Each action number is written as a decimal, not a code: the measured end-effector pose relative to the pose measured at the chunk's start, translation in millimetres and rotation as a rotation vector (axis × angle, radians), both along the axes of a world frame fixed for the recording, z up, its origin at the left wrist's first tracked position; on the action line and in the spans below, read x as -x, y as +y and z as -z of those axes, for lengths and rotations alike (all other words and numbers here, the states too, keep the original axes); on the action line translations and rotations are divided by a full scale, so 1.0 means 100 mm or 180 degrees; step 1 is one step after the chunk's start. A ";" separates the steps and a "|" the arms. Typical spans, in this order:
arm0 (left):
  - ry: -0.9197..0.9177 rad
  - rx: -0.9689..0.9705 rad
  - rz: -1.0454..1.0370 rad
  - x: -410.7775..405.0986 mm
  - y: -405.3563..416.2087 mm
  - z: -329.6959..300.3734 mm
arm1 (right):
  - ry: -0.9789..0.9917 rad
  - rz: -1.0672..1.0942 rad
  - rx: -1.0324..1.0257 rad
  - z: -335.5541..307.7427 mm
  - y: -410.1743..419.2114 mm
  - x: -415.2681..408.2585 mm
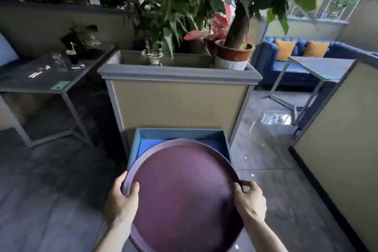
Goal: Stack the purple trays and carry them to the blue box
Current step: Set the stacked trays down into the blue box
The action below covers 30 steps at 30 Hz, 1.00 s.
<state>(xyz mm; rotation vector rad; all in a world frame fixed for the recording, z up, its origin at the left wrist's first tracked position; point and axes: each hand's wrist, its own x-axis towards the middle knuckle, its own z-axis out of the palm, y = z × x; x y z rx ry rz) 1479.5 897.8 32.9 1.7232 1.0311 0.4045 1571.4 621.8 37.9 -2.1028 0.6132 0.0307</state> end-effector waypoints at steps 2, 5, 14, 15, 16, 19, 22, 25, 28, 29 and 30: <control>0.0079 -0.0071 -0.0024 -0.36 0.04 0.08 | 0.0086 -0.0062 -0.0002 0.07 0.04 -0.39; 0.0154 -0.0139 -0.0004 -0.82 0.06 0.25 | 0.0172 -0.0160 0.0067 0.23 0.07 -0.86; 0.0842 -0.0201 -0.0027 -1.66 0.21 0.88 | 0.0429 -0.0261 0.0472 0.73 0.25 -1.69; 0.0862 -0.0183 0.0001 -1.72 0.24 0.95 | 0.0421 -0.0216 0.0520 0.80 0.28 -1.72; 0.0858 -0.0168 0.0017 -1.77 0.28 1.03 | 0.0407 -0.0167 0.0568 0.88 0.31 -1.76; 0.0960 -0.0126 0.0156 -1.91 0.43 1.27 | 0.0498 -0.0091 0.0689 1.13 0.39 -1.87; 0.1104 -0.0179 0.0319 -2.01 0.56 1.49 | 0.0574 -0.0115 0.0761 1.36 0.46 -1.99; 0.1205 -0.0192 0.0325 -2.14 0.63 1.67 | 0.0600 -0.0135 0.0765 1.56 0.53 -2.11; 0.1298 -0.0245 0.0384 -2.24 0.68 1.83 | 0.0592 -0.0117 0.0757 1.73 0.55 -2.23; 0.1361 -0.0290 0.0421 -2.26 0.71 1.87 | 0.0596 -0.0113 0.0763 1.77 0.56 -2.26; 0.1414 -0.0344 0.0445 -2.30 0.72 1.91 | 0.0595 -0.0120 0.0777 1.82 0.57 -2.30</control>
